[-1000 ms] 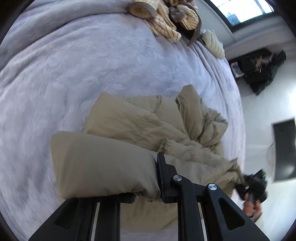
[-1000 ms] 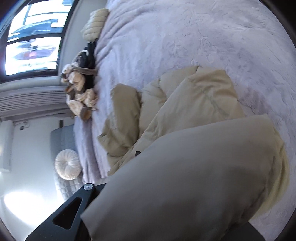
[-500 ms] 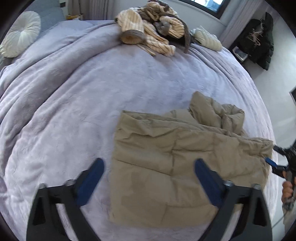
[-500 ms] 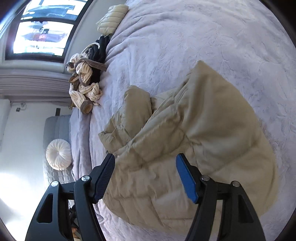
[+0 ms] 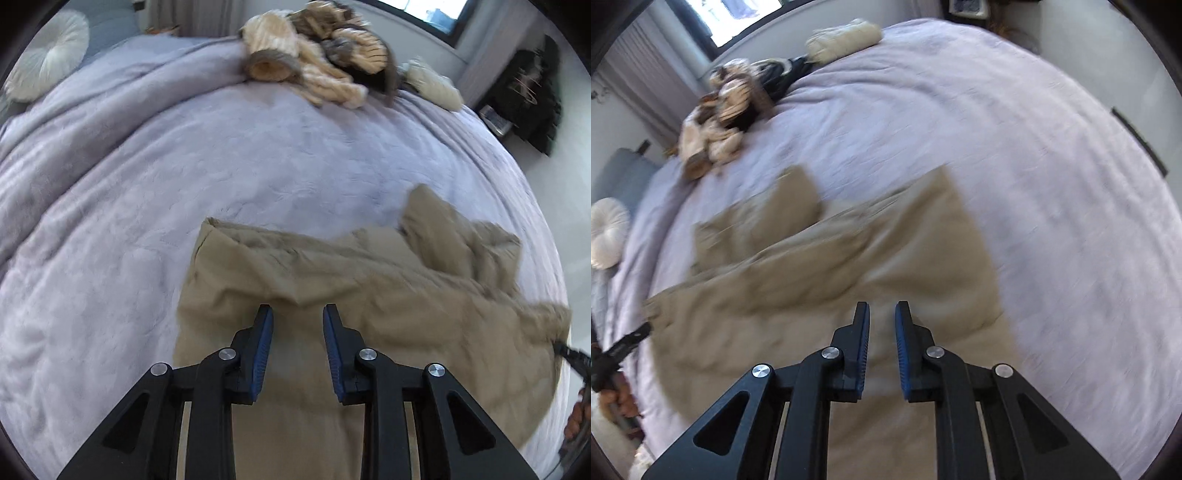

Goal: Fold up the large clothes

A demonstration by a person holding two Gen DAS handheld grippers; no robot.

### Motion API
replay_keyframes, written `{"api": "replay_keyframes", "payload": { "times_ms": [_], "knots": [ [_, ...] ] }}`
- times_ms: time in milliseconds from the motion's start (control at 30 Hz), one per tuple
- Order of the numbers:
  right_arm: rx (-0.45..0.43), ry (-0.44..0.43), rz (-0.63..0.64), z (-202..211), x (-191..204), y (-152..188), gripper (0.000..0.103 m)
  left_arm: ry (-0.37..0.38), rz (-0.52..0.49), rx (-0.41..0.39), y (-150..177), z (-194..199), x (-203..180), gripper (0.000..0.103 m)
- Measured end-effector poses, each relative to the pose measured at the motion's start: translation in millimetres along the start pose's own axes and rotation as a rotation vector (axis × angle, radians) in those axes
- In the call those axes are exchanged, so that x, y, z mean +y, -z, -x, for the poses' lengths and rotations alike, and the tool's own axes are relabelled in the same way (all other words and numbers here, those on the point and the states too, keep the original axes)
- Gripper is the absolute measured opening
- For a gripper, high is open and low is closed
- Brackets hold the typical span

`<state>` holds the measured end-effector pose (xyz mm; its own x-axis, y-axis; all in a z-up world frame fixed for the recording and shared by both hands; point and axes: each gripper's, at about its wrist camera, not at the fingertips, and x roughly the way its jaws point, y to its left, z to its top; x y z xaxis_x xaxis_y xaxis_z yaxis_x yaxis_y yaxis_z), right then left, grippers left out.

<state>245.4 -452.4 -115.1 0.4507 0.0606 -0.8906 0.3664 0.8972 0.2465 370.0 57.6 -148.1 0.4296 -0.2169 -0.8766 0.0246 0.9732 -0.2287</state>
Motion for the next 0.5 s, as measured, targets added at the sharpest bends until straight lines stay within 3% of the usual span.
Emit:
{"api": "replay_keyframes", "payload": {
  "times_ms": [133, 500],
  "knots": [
    [0.002, 0.008, -0.051, -35, -15, -12, 0.012, -0.046, 0.007, 0.000, -5, -36, 0, 0.030],
    [-0.021, -0.002, -0.151, -100, -38, -28, 0.008, -0.039, 0.010, -0.047, -17, -78, 0, 0.030]
  ]
}}
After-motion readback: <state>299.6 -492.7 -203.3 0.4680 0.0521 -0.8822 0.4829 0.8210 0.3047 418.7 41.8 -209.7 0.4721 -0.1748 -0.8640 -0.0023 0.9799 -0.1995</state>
